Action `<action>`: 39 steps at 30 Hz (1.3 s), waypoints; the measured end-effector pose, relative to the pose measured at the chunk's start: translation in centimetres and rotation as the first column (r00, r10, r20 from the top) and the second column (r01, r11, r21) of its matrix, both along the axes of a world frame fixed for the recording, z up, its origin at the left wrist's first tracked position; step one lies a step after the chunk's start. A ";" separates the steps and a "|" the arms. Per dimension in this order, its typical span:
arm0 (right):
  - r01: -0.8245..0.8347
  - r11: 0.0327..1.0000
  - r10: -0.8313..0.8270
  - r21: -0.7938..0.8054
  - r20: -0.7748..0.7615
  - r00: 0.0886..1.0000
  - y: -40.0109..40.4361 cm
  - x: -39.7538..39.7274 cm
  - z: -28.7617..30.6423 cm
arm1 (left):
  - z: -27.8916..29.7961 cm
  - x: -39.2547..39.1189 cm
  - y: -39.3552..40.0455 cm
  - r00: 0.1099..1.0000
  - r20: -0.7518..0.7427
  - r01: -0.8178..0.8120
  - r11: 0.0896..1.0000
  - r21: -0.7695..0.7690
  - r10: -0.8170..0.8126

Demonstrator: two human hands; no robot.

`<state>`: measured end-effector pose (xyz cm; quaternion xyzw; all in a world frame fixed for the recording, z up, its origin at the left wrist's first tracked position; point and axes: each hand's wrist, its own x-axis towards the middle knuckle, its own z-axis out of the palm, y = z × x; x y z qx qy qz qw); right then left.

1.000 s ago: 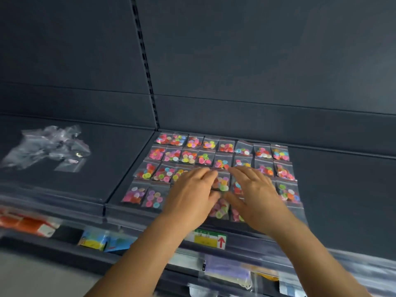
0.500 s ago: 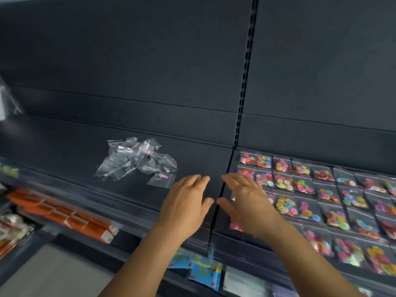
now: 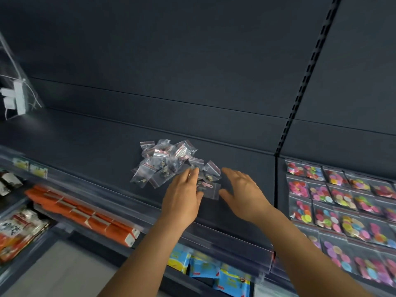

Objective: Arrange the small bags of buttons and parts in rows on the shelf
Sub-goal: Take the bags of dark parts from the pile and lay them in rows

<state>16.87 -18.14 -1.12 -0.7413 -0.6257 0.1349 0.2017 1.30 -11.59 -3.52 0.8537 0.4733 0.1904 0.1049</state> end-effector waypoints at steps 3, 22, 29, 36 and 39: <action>0.006 1.000 -0.007 -0.012 -0.044 0.999 2.0 -0.1 -0.5 | -0.1 0.5 1.3 1.000 -0.001 -0.011 0.999 0.036 0.011; 0.194 0.977 -0.172 0.086 -0.219 0.960 6.9 2.2 -1.6 | -0.6 -0.7 2.2 0.950 0.305 -0.041 0.996 -0.075 0.062; 0.268 0.950 -0.148 0.162 -0.522 0.840 6.0 2.6 -0.7 | 1.4 -0.2 3.3 0.778 0.584 -0.011 0.934 -0.357 0.233; 0.289 0.947 -0.108 0.137 -0.714 0.692 4.6 2.4 0.0 | 1.6 1.0 2.7 0.787 0.572 0.027 0.913 -0.406 0.231; 0.271 0.955 -0.094 0.123 -0.738 0.668 3.7 2.3 0.6 | 2.0 1.6 2.5 0.807 0.560 0.019 0.940 -0.340 0.186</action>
